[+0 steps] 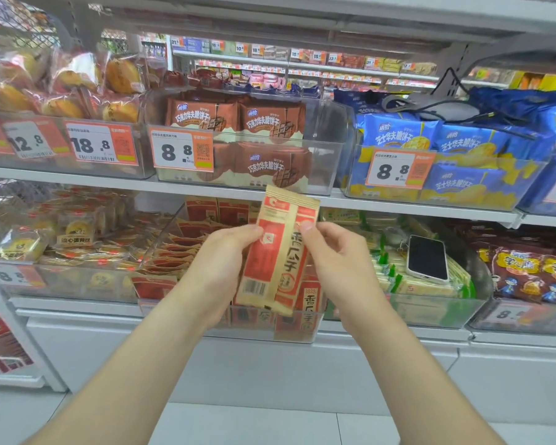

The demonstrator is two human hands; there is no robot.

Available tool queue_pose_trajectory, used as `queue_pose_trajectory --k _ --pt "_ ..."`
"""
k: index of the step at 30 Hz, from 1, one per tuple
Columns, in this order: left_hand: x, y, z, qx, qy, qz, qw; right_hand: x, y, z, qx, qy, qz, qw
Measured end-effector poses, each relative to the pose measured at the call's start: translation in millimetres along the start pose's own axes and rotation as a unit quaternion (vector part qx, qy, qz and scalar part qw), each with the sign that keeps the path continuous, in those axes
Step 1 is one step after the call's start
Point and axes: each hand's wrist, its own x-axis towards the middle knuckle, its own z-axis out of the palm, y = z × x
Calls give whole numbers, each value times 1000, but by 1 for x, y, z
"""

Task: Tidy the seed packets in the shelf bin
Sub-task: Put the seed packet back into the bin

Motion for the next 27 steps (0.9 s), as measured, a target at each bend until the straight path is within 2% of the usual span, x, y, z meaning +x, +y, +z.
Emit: queue_pose_trajectory --k 2,8,14,21,27 --pt "-3 -1 8 19 9 6 1000 -2 -3 -3 38 19 8 999" --pt "-5 -3 17 -23 44 43 998 -8 -9 -7 56 -32 83 994" --pt "-3 -5 18 -25 45 31 998 -8 -10 -6 39 -30 86 995" --pt "-2 -5 16 -87 115 73 987 -7 -7 -1 3 -3 43 999" --pt "-4 -11 15 91 118 182 972 -9 -6 1 -21 13 -22 999"
